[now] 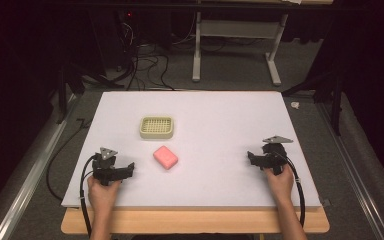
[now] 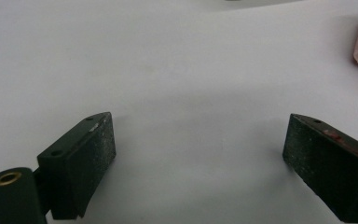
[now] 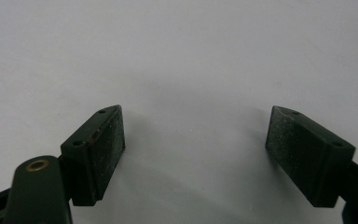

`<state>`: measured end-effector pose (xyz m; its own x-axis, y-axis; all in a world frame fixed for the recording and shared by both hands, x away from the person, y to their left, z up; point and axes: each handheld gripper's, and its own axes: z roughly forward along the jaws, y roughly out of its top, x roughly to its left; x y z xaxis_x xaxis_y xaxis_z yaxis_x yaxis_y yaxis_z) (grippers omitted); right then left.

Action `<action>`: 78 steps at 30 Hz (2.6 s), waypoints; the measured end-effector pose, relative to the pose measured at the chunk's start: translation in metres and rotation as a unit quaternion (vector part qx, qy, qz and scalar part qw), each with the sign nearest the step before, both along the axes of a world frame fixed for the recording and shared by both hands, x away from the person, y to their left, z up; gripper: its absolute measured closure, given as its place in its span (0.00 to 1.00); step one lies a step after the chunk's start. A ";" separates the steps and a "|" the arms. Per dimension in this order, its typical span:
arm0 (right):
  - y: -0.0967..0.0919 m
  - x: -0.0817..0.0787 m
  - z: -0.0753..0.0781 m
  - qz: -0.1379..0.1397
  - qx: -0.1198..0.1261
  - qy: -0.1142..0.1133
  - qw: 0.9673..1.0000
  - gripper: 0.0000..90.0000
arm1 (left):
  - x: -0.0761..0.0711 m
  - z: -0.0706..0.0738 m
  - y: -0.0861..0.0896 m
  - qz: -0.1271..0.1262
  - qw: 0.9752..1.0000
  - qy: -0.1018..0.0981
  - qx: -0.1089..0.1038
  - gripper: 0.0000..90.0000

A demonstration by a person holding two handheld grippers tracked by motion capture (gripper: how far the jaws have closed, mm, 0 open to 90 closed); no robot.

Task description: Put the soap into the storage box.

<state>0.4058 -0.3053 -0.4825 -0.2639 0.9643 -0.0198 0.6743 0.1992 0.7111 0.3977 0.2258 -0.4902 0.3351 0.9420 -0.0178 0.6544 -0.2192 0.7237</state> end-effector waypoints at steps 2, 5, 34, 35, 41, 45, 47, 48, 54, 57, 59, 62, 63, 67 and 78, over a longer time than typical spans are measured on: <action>0.000 0.000 0.000 0.000 0.000 0.000 1.000 0.22 | 0.000 0.000 0.000 0.000 1.000 0.000 0.000 0.11; 0.000 0.000 0.000 0.000 0.001 0.000 1.000 0.22 | 0.000 0.000 0.000 0.000 1.000 0.000 0.000 0.11; 0.000 0.000 0.000 0.007 0.000 0.002 1.000 0.19 | 0.004 0.003 0.000 0.006 1.000 0.009 -0.005 0.14; 0.000 0.000 0.000 0.007 0.000 0.002 1.000 0.19 | 0.004 0.004 0.000 0.005 1.000 0.011 -0.007 0.13; 0.000 0.000 0.000 0.008 0.000 0.003 1.000 0.19 | 0.003 0.009 -0.003 -0.010 1.000 0.003 -0.025 0.10; 0.000 0.000 0.000 0.008 0.000 0.003 1.000 0.19 | 0.000 0.015 -0.006 -0.028 0.999 -0.002 -0.031 0.07; 0.000 0.000 0.000 0.008 0.000 0.003 1.000 0.19 | -0.001 0.017 -0.008 -0.035 0.999 -0.006 -0.034 0.06; 0.001 0.000 0.000 0.008 -0.001 0.003 1.000 0.19 | -0.003 0.018 -0.009 -0.039 0.999 -0.006 -0.037 0.07; 0.000 0.000 0.000 0.008 -0.001 0.003 1.000 0.19 | -0.007 0.021 -0.016 -0.056 0.998 -0.004 -0.040 0.06; 0.001 0.000 0.000 0.008 -0.001 0.003 1.000 0.19 | -0.009 0.026 -0.024 -0.073 0.997 -0.008 -0.036 0.06; 0.001 0.000 0.000 0.008 -0.001 0.003 1.000 0.19 | -0.010 0.027 -0.027 -0.077 0.996 -0.008 -0.036 0.06; 0.001 0.000 0.000 0.008 0.000 0.003 1.000 0.19 | -0.011 0.029 -0.034 -0.090 0.995 -0.010 -0.035 0.06; 0.001 0.000 0.000 0.008 0.000 0.003 1.000 0.19 | -0.011 0.030 -0.039 -0.097 0.995 -0.010 -0.035 0.06; 0.001 0.000 0.000 0.008 -0.001 0.003 1.000 0.19 | -0.011 0.031 -0.049 -0.111 0.993 -0.011 -0.033 0.05; 0.001 0.000 0.000 0.008 0.000 0.003 1.000 0.19 | -0.006 0.034 -0.065 -0.135 0.990 -0.008 -0.029 0.04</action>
